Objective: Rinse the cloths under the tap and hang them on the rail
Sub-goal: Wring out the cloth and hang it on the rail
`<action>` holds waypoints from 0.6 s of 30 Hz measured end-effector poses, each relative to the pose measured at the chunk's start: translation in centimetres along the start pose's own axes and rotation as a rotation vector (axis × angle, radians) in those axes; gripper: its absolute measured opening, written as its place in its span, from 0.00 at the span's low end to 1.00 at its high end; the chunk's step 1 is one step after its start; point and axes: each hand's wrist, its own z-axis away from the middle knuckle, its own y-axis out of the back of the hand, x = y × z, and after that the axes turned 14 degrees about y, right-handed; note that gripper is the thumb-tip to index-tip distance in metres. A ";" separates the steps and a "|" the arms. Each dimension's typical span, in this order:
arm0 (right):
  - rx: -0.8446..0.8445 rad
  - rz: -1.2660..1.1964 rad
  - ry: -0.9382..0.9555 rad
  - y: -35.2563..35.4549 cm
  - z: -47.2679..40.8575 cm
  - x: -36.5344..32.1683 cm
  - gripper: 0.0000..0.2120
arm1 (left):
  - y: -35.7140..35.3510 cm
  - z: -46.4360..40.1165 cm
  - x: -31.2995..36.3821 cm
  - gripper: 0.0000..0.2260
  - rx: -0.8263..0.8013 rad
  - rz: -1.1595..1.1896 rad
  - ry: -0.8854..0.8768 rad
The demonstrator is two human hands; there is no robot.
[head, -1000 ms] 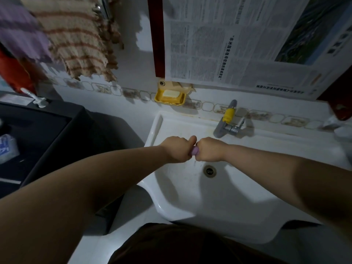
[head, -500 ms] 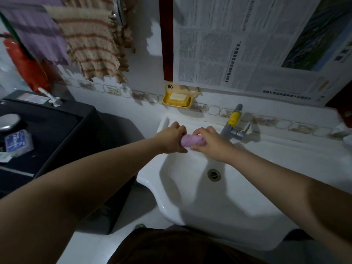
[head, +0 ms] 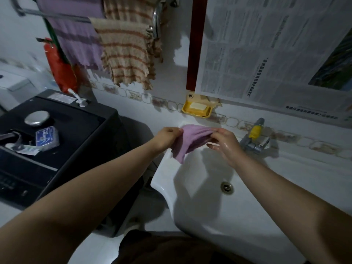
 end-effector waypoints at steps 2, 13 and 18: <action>-0.066 0.135 0.100 -0.8 -0.4 -1.0 0.08 | 1.3 -0.5 0.3 0.17 0.101 0.067 0.022; -0.449 0.381 0.098 -8.5 -3.4 -7.1 0.08 | 12.0 -2.3 0.8 0.12 0.037 0.497 0.241; -0.698 0.603 0.110 -12.8 -4.9 -7.8 0.10 | 21.1 -2.5 -0.2 0.13 -0.106 0.788 0.192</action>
